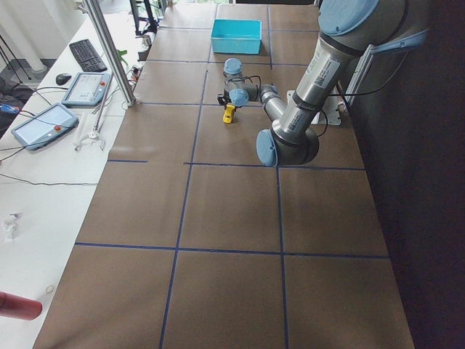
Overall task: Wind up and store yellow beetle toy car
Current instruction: 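Drag the car backward along the table with the left gripper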
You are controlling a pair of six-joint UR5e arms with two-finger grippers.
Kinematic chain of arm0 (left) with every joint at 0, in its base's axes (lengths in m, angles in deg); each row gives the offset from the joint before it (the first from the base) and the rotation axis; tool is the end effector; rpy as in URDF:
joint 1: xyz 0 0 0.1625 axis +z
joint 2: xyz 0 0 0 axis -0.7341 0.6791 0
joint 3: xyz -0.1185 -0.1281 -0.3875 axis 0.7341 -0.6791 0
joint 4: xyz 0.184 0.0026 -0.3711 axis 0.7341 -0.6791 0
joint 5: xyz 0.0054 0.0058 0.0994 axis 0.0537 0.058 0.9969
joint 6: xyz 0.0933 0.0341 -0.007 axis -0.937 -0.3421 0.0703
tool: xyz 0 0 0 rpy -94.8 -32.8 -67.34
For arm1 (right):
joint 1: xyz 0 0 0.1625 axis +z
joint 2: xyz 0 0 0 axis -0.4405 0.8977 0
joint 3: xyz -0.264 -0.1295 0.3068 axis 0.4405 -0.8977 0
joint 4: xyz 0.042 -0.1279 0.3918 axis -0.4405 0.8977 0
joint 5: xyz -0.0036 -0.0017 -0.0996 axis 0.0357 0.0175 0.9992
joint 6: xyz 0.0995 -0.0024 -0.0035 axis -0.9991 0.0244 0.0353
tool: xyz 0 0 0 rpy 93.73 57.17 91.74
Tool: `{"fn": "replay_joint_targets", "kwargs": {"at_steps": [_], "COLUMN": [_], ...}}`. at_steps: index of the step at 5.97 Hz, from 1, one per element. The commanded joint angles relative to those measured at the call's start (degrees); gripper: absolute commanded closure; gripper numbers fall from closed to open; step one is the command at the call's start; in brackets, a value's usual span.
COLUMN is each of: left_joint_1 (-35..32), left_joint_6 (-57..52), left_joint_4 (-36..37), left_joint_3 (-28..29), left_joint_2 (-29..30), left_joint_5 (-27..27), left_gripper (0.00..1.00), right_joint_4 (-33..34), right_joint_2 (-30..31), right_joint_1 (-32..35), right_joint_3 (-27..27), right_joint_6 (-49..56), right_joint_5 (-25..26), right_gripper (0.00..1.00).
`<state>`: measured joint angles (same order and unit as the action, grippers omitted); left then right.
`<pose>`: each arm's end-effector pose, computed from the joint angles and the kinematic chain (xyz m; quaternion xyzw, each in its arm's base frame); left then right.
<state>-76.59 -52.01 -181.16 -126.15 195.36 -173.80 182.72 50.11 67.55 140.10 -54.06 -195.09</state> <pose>0.5912 -0.4449 0.2450 0.3894 0.3088 0.6310 0.5956 0.0938 -0.4327 0.6481 -0.0223 -0.3646 0.0286 0.9305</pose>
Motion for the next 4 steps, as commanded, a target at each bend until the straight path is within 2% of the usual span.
{"fn": "replay_joint_targets", "kwargs": {"at_steps": [1,4], "left_joint_1": [-2.3,-4.6], "left_joint_6": [-0.1,-0.2], "left_joint_4": [-3.2,-6.5], "left_joint_3": [-0.1,-0.5], "left_joint_2": [-2.8,-6.8], "left_joint_5": [-3.5,-7.4], "left_gripper": [1.0,1.0], "right_joint_4": [0.0,0.0], "right_joint_2": [0.0,0.0], "right_joint_1": [0.0,0.0], "right_joint_3": [0.0,0.0], "right_joint_6": [0.0,-0.1], "right_joint_5": [0.0,0.0], "right_gripper": [0.0,0.0]}}
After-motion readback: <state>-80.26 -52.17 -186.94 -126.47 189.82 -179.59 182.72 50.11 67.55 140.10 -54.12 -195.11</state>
